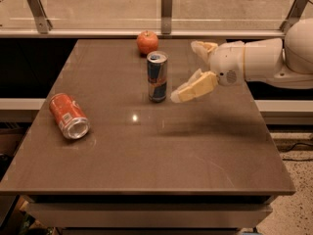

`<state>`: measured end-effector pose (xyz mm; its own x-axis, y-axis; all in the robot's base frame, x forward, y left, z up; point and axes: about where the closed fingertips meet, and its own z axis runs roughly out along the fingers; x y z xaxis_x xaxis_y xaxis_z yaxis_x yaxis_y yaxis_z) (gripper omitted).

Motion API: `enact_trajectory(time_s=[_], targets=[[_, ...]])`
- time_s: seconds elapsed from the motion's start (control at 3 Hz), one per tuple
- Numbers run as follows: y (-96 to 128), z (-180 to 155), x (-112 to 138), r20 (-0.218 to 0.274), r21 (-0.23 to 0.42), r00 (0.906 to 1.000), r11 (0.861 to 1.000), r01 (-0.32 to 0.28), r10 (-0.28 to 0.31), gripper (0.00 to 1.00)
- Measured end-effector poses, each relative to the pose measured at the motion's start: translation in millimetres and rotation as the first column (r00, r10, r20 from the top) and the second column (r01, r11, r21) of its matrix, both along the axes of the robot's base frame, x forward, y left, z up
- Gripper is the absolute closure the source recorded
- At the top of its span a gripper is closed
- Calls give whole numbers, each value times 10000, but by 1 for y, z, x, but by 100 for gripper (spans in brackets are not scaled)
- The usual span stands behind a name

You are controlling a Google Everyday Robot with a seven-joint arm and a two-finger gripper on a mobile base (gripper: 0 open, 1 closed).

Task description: Knock redbull can over

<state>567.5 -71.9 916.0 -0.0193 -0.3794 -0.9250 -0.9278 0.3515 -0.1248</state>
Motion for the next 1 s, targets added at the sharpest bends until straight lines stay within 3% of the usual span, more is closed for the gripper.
enact_trajectory(time_s=[0.33, 0.67, 1.0], targets=[[11, -1, 7, -181, 150, 9993, 9994, -312, 314, 0], [38, -12, 6, -685, 150, 9956, 9979, -638, 647, 0], [38, -12, 6, -685, 150, 9955, 9978, -640, 648, 0]])
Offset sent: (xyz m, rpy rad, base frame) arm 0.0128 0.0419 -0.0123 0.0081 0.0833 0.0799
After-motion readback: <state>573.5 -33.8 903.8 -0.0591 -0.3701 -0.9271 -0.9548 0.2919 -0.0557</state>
